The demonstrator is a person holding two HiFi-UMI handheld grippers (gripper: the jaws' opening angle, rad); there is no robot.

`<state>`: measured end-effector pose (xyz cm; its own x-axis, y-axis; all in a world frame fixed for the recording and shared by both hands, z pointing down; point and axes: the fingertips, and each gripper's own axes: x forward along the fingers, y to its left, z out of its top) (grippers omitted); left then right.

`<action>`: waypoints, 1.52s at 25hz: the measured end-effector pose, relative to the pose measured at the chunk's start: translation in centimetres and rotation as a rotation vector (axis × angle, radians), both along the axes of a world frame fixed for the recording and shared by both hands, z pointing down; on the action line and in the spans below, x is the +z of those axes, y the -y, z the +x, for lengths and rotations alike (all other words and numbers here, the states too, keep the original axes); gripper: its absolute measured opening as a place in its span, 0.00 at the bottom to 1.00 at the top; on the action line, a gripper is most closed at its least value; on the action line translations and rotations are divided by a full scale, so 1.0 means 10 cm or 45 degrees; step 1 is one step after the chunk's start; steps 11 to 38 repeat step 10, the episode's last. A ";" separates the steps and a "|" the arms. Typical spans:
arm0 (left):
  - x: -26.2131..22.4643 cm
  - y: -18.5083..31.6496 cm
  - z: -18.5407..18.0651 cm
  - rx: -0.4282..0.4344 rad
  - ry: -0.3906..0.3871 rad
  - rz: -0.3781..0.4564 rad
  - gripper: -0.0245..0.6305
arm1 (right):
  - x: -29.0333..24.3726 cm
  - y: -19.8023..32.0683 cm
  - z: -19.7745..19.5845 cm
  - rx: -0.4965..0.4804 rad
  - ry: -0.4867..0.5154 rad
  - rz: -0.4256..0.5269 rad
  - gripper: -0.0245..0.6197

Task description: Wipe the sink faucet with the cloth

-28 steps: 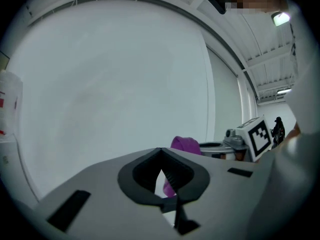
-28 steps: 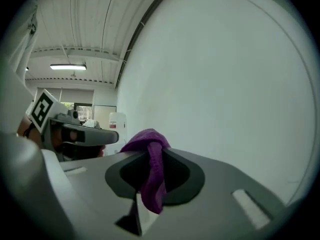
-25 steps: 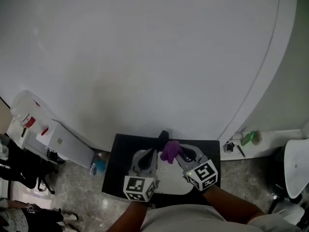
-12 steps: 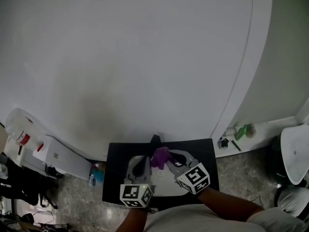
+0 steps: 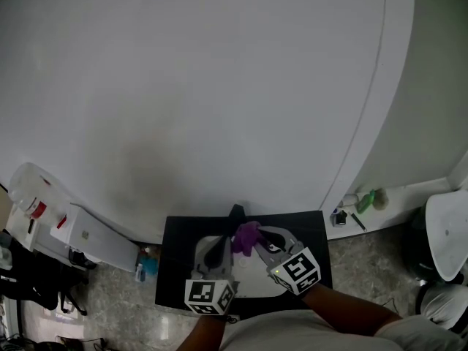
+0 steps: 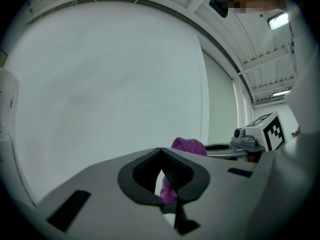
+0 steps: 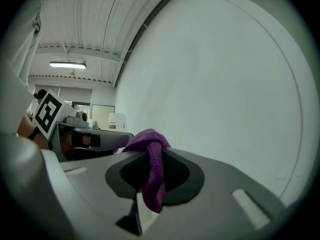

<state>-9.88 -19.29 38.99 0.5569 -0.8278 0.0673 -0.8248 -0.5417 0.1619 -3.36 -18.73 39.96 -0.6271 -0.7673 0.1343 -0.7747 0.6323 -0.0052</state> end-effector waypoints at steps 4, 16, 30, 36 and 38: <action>0.01 0.01 0.02 -0.001 -0.006 -0.007 0.05 | 0.00 -0.01 0.03 0.002 0.000 0.002 0.12; -0.01 -0.01 0.06 -0.004 -0.009 -0.004 0.05 | -0.03 -0.04 0.06 -0.003 -0.015 0.019 0.12; -0.01 -0.01 0.06 -0.004 -0.009 -0.004 0.05 | -0.03 -0.04 0.06 -0.003 -0.015 0.019 0.12; -0.01 -0.01 0.06 -0.004 -0.009 -0.004 0.05 | -0.03 -0.04 0.06 -0.003 -0.015 0.019 0.12; -0.01 -0.01 0.06 -0.004 -0.009 -0.004 0.05 | -0.03 -0.04 0.06 -0.003 -0.015 0.019 0.12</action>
